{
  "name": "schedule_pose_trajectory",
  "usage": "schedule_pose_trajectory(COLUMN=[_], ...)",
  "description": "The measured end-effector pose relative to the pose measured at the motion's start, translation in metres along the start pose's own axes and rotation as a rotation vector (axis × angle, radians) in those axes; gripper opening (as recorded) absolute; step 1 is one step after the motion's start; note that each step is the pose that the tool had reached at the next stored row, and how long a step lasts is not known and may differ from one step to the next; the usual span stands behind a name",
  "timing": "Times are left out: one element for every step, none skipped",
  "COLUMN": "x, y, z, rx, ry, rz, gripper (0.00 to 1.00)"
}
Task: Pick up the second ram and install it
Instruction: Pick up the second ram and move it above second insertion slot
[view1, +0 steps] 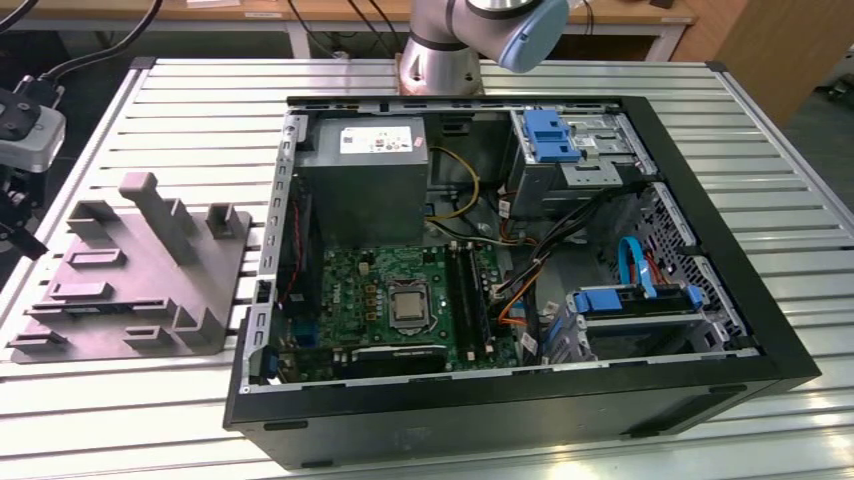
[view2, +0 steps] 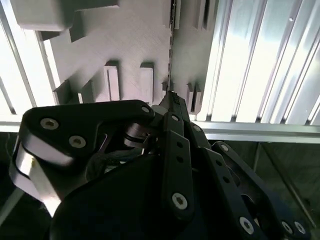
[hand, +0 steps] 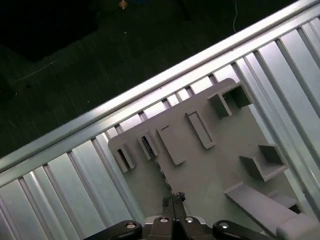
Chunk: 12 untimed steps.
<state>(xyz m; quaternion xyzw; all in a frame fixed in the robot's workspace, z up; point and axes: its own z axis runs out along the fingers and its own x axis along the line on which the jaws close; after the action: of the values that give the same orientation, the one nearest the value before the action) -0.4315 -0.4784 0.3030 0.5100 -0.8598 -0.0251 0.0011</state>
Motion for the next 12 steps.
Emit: schedule_pose_trajectory(x=[0.0, 0.0, 0.0, 0.0, 0.0, 0.0, 0.0, 0.0, 0.0001, 0.0001, 0.0001, 0.0001], y=[0.0, 0.0, 0.0, 0.0, -0.0001, -0.0001, -0.0001, -0.0001, -0.0002, -0.0002, -0.0002, -0.0002], z=[0.0001, 0.0003, 0.0005, 0.0008, 0.0011, 0.0014, 0.0018, 0.0023, 0.0028, 0.0033, 0.0038, 0.0043], rx=[-0.0005, -0.0009, -0.0013, -0.0017, -0.0022, -0.0026, -0.003, -0.0035, -0.0039, -0.0043, -0.0048, -0.0052], ry=[0.0008, 0.0017, 0.0024, 0.0032, 0.004, 0.0048, 0.0056, 0.0064, 0.0072, 0.008, 0.0089, 0.0097], rz=[-0.018, -0.038, -0.056, -0.073, -0.091, -0.109, -0.127, -0.145, -0.164, -0.183, -0.201, -0.219], gripper=[0.1, 0.1, 0.1, 0.1, 0.1, 0.1, 0.1, 0.1, 0.1, 0.1, 0.1, 0.1])
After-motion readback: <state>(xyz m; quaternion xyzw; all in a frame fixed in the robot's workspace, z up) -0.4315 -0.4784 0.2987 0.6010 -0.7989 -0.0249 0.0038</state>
